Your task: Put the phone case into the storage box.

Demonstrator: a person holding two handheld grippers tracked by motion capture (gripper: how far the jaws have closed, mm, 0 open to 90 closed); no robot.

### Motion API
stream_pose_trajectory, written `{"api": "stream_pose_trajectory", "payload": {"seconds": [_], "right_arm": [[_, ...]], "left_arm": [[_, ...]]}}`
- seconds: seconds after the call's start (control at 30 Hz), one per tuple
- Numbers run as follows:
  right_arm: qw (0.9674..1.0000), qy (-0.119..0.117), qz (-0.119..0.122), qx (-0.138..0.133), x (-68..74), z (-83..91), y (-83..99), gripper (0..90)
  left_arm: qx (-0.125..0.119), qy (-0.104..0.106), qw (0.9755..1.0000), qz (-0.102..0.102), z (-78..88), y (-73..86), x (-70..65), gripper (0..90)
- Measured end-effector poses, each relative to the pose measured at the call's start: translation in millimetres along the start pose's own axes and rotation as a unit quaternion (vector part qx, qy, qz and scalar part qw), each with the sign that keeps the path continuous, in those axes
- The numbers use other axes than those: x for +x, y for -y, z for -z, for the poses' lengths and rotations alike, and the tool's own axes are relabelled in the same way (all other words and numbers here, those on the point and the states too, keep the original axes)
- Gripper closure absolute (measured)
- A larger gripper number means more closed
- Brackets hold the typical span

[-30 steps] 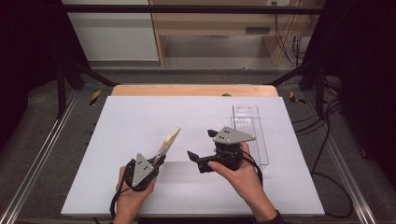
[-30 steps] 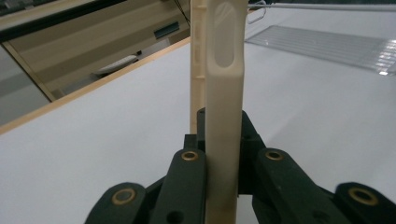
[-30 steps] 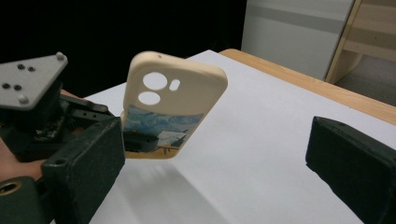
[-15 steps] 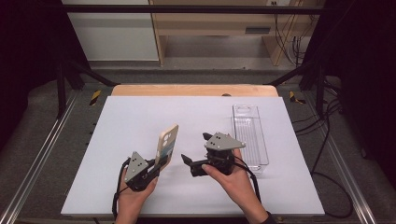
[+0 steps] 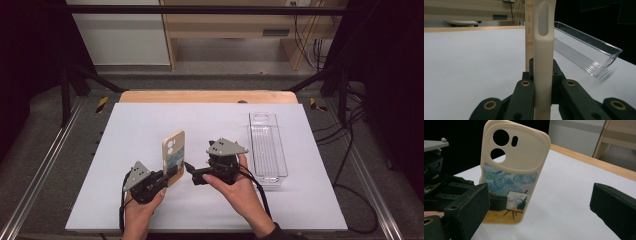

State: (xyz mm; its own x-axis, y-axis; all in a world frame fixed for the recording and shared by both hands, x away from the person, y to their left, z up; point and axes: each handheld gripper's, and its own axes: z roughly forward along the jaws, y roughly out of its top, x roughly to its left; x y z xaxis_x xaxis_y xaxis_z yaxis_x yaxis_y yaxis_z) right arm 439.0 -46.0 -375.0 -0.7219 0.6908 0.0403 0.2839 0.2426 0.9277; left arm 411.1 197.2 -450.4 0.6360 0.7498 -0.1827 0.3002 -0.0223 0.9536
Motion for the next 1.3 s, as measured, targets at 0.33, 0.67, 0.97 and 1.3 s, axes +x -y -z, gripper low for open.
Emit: {"api": "stream_pose_trajectory", "payload": {"seconds": [0.33,0.67,0.97,1.3], "right_arm": [[0.9999,-0.001,-0.013,-0.005,5.3,-11.6,-4.4,3.3],[0.9992,-0.012,-0.032,-0.021,8.7,-22.2,-8.3,3.4],[0.9977,-0.023,-0.054,-0.034,12.2,-29.7,-10.6,3.3],[0.9969,-0.032,-0.059,-0.042,17.7,-34.4,-13.9,3.2]], "left_arm": [[-0.012,0.015,0.9991,0.037,0.0,2.1,3.9,85.1],[-0.014,0.014,0.9993,0.031,0.6,1.5,3.2,85.1],[-0.012,0.016,0.9996,0.020,-0.8,0.8,-1.0,85.1],[-0.013,0.022,0.9996,0.010,-1.5,-0.6,-5.6,85.1]]}}
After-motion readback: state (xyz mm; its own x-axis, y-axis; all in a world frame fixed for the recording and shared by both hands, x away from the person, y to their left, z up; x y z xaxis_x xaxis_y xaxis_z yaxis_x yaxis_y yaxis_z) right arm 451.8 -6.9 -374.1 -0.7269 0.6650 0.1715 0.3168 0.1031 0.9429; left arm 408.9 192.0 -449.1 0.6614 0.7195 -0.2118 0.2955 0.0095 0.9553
